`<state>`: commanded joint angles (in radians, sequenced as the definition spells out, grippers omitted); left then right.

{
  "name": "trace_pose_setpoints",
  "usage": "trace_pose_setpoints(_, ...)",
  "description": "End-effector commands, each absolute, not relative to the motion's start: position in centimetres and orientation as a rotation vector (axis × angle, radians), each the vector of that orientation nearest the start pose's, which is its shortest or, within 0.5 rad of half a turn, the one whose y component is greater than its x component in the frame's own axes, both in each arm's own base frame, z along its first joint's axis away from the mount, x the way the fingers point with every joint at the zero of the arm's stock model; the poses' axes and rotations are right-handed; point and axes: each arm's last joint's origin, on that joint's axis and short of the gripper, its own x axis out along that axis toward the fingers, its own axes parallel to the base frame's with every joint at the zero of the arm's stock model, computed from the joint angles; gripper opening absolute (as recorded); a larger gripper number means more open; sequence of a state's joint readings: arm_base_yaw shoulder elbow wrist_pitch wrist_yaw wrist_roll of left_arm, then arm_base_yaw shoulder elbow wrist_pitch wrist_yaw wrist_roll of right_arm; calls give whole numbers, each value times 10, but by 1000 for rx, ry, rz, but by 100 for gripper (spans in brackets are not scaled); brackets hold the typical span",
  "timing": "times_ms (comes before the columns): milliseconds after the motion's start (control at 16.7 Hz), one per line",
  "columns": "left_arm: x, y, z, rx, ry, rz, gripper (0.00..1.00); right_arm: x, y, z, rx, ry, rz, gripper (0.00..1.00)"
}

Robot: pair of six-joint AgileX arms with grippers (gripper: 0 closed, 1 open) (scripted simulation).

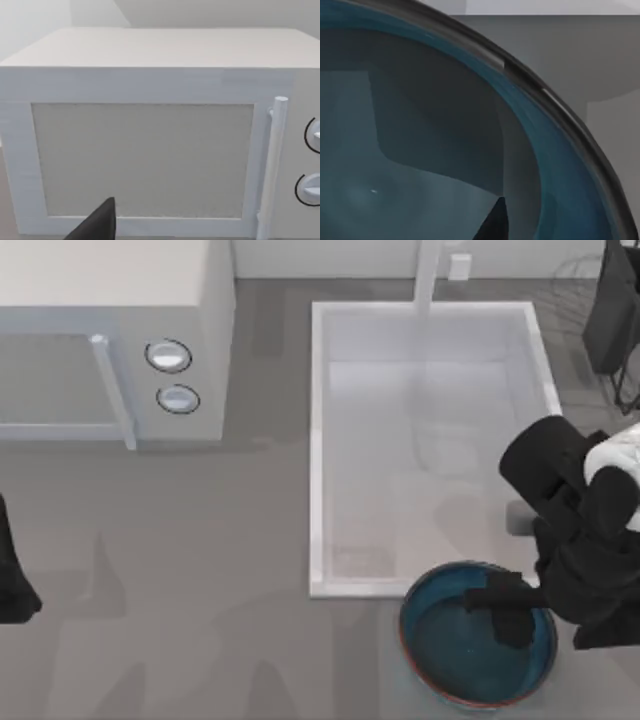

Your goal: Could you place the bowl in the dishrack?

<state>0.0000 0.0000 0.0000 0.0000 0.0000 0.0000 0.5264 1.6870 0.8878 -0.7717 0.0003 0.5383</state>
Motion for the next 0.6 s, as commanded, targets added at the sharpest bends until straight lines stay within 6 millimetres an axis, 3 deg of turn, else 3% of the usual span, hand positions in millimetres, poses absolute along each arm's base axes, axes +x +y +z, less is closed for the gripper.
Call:
trace_pose_setpoints(300, 106, -1, 160, 0, 0, 0, 100, 233, 137, 129, 8, 1571, -8, 2)
trace_pose_setpoints(600, 106, -1, 160, 0, 0, 0, 100, 233, 137, 129, 8, 1571, -8, 0)
